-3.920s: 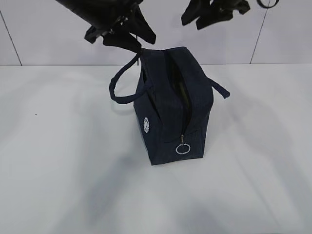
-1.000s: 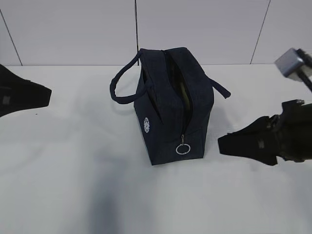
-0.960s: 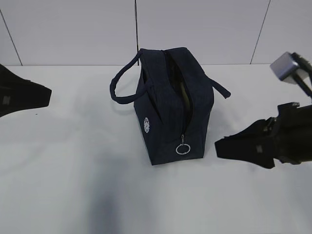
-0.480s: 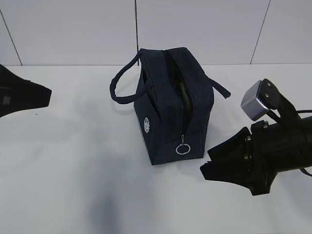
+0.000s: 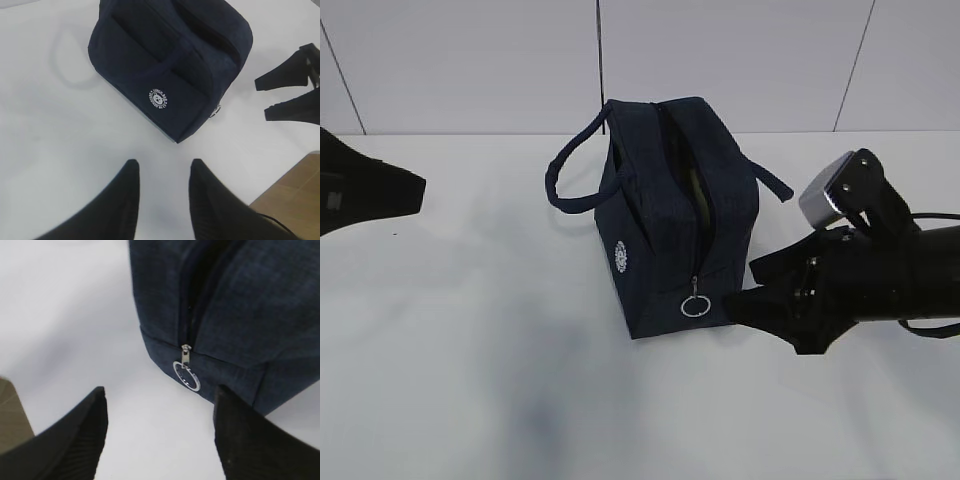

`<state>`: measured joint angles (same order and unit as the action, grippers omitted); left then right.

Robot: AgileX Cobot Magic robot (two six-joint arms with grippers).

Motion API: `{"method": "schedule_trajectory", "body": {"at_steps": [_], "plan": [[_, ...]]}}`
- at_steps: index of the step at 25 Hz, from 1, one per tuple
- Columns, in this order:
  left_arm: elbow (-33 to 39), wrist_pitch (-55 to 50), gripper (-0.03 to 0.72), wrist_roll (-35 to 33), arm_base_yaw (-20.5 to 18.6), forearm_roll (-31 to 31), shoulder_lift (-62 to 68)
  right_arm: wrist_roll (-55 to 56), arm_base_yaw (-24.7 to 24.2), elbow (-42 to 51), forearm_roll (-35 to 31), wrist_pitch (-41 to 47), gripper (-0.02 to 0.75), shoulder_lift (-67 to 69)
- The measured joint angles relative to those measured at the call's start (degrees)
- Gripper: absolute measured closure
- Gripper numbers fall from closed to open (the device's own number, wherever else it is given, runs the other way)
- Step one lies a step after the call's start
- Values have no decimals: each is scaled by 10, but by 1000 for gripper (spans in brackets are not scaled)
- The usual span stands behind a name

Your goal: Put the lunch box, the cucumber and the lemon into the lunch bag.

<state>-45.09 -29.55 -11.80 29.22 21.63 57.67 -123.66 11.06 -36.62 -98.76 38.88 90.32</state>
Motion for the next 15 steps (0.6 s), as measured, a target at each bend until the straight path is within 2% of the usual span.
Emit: {"method": "schedule_trajectory", "body": {"at_steps": [3, 15], "plan": [[0, 5, 449, 0, 0, 0, 0, 2, 0, 0, -37, -1, 243, 30], [0, 12, 449, 0, 0, 0, 0, -11, 0, -52, -46, 25, 242, 125]]}}
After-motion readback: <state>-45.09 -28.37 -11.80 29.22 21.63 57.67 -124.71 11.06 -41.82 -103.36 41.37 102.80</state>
